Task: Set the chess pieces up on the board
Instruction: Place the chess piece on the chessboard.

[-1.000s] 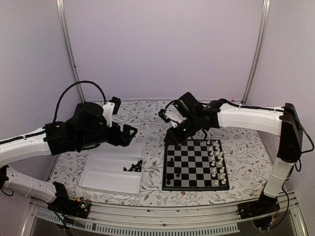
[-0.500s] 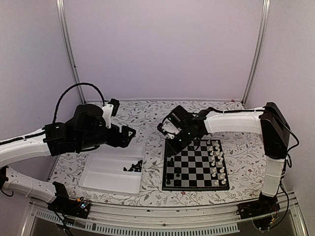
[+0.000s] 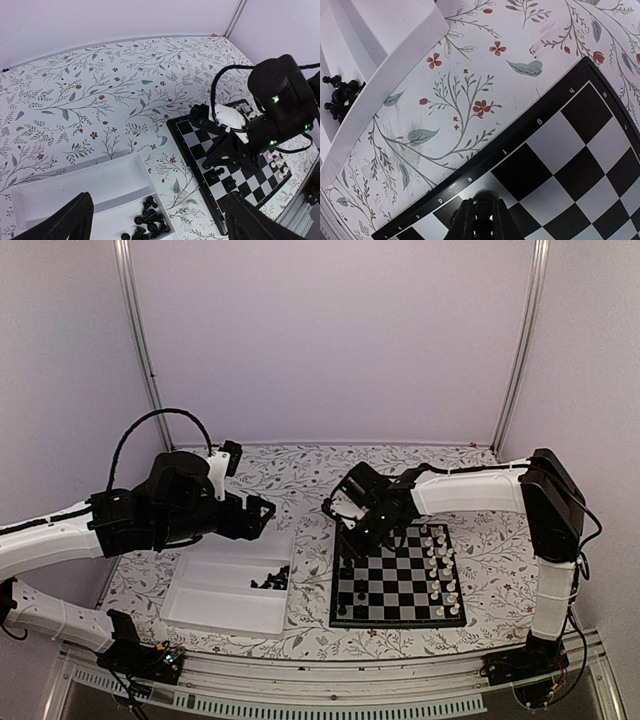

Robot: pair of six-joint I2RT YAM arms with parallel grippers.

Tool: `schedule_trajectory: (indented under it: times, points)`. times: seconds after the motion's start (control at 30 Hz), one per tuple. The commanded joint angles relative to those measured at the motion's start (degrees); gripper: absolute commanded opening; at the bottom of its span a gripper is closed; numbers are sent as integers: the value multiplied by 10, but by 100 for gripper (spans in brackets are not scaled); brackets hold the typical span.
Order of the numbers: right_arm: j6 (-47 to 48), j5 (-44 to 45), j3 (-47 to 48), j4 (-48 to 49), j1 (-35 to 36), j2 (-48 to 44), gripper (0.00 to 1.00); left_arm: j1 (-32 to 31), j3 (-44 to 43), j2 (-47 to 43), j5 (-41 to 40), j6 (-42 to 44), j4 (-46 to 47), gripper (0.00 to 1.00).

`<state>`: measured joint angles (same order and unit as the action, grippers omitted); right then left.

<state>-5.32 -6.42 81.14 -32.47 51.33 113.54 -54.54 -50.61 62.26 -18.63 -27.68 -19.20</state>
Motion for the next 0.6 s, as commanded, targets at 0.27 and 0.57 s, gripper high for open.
schedule_trajectory:
  times: [0.27,0.57]
  points:
    - [-7,12,6,-2,1,5,30,10,5,-7,6,-5,-2,93]
    - [-39,-6,104,-46,2,-52,41,13,14,-3,4,-62,-93,86]
